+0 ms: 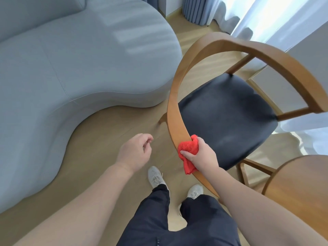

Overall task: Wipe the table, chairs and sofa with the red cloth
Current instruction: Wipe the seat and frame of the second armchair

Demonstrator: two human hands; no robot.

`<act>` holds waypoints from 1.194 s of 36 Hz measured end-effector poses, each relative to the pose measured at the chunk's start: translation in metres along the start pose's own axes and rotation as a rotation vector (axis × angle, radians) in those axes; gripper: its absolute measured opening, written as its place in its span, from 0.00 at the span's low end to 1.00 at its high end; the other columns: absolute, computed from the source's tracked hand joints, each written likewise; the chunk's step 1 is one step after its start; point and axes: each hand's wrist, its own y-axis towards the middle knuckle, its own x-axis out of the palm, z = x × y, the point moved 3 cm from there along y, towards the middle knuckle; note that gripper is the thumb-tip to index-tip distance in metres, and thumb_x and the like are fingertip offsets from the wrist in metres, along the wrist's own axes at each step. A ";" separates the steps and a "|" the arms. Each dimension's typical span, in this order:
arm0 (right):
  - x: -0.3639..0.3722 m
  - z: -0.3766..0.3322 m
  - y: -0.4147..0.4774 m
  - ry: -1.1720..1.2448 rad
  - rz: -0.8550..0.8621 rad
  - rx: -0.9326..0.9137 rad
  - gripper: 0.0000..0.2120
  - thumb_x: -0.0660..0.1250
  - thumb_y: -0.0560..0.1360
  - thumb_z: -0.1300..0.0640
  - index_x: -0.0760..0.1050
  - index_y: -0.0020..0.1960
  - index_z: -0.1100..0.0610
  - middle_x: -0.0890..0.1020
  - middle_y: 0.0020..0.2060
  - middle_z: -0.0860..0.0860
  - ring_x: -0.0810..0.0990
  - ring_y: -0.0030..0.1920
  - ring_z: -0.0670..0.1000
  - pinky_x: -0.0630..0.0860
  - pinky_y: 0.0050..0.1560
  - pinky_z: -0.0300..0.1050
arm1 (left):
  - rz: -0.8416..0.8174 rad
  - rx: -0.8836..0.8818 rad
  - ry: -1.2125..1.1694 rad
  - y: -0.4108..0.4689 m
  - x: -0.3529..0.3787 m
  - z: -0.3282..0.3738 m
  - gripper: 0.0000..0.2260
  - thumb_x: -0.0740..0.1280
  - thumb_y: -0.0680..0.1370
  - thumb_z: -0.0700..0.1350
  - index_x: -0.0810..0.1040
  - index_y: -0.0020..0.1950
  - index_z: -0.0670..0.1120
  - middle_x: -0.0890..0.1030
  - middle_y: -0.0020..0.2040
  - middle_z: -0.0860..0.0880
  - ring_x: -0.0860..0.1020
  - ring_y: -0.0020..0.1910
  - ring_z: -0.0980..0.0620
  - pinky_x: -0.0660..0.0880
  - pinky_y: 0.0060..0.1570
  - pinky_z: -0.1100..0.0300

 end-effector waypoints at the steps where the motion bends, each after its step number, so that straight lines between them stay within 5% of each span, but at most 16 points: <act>1: 0.001 -0.004 0.003 0.002 0.004 0.007 0.39 0.71 0.66 0.34 0.62 0.71 0.45 0.77 0.56 0.47 0.77 0.56 0.52 0.76 0.56 0.48 | -0.002 -0.006 0.002 0.002 -0.001 -0.002 0.10 0.62 0.76 0.39 0.78 0.54 0.49 0.76 0.45 0.57 0.74 0.40 0.55 0.74 0.46 0.56; 32: -0.005 -0.110 0.106 0.163 0.053 0.065 0.35 0.70 0.67 0.36 0.65 0.67 0.52 0.78 0.53 0.50 0.78 0.53 0.54 0.76 0.54 0.51 | 0.223 -0.317 -0.123 0.022 0.007 0.004 0.10 0.62 0.76 0.36 0.79 0.52 0.45 0.77 0.46 0.52 0.74 0.41 0.53 0.71 0.44 0.60; 38: -0.015 -0.128 0.135 0.220 0.041 0.093 0.28 0.67 0.73 0.38 0.68 0.62 0.57 0.74 0.47 0.48 0.76 0.50 0.52 0.70 0.46 0.44 | 0.223 -0.339 -0.102 0.033 0.008 0.002 0.10 0.62 0.76 0.37 0.79 0.53 0.46 0.78 0.46 0.53 0.76 0.42 0.53 0.75 0.48 0.55; 43: -0.026 -0.145 0.165 0.334 0.073 0.128 0.24 0.66 0.74 0.39 0.71 0.61 0.56 0.80 0.49 0.49 0.79 0.47 0.53 0.73 0.39 0.43 | 0.232 -0.343 -0.083 0.041 0.010 0.002 0.10 0.62 0.76 0.37 0.79 0.51 0.49 0.77 0.45 0.55 0.75 0.42 0.52 0.76 0.47 0.53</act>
